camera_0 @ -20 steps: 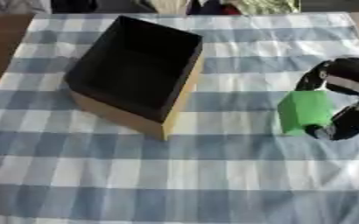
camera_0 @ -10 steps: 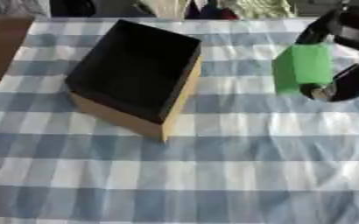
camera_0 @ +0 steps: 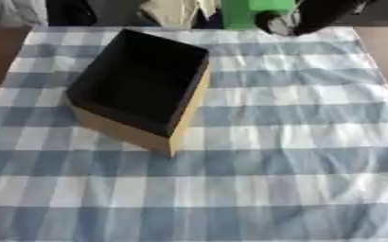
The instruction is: Pick up objects on the table and place them in the box.
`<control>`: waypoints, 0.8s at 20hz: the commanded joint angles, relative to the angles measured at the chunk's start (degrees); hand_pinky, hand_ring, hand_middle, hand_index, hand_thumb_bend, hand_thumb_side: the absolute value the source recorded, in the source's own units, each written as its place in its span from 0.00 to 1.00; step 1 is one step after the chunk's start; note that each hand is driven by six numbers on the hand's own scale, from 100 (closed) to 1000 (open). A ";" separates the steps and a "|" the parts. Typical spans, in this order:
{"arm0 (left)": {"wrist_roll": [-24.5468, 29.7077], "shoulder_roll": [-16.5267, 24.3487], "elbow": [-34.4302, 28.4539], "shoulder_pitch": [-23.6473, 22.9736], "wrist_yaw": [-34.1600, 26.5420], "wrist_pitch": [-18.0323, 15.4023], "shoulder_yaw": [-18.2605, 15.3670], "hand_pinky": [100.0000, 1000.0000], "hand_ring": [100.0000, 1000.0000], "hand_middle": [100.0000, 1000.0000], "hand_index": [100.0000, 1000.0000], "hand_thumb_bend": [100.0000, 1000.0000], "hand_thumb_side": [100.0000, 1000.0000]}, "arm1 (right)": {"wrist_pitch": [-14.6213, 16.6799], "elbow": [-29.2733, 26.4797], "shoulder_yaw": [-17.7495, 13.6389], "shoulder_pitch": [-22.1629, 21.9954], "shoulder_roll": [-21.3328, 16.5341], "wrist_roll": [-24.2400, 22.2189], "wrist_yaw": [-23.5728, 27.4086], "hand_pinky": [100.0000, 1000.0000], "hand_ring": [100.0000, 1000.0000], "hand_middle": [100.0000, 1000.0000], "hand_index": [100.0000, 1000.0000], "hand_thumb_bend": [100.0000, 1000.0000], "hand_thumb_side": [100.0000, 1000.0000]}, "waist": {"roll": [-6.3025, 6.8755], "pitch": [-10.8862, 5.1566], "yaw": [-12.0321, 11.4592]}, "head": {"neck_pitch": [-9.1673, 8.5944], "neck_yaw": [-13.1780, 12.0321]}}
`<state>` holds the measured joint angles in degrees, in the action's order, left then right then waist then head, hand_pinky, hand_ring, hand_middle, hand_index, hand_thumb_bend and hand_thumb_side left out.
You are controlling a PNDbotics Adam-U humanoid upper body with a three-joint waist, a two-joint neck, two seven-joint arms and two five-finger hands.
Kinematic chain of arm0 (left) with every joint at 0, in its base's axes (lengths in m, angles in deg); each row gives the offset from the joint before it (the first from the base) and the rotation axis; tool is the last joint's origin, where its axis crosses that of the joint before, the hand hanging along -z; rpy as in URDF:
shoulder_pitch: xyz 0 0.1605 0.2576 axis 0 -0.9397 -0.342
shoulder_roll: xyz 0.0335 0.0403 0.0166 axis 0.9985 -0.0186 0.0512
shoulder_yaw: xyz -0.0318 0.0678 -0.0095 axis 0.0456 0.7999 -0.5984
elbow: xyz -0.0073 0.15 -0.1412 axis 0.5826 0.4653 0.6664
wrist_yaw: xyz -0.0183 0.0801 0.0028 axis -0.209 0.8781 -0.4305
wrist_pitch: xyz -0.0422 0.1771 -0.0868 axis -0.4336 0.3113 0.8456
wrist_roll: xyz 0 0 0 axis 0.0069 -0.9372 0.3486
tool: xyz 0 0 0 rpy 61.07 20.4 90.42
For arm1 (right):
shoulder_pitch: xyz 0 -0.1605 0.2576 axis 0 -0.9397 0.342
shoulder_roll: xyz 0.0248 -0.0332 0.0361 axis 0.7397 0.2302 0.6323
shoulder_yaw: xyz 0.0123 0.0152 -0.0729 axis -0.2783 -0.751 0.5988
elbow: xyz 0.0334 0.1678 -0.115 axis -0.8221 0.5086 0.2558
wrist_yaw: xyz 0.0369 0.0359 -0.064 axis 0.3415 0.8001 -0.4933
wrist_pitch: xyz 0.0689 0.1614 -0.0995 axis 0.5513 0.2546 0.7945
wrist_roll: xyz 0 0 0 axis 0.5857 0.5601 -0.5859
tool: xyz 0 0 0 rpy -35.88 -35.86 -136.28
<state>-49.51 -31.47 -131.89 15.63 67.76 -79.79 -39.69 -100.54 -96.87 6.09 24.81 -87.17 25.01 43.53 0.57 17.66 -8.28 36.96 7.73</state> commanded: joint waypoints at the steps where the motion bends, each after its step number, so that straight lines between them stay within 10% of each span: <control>1: 0.45 1.19 -0.82 0.85 -0.15 -0.15 0.17 0.59 0.65 0.52 0.69 0.08 0.31 | -2.44 6.77 0.24 3.43 5.75 -1.26 -1.87 0.82 0.74 0.34 0.44 0.00 0.00 | 0.09 -1.36 -0.42 | 0.30 1.09; 16: 1.32 0.10 -0.82 2.25 -1.01 -0.34 0.84 0.59 0.65 0.52 0.69 0.08 0.31 | 1.94 31.17 -0.99 8.04 23.03 12.44 -4.34 0.82 0.74 0.35 0.46 0.00 0.00 | -0.61 -0.43 -3.83 | -0.47 3.63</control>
<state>-48.38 -32.04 -131.89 17.12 66.86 -80.09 -38.70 -98.95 -66.77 5.84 31.35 -64.45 36.69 39.88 -0.29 18.29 -12.07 37.09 11.13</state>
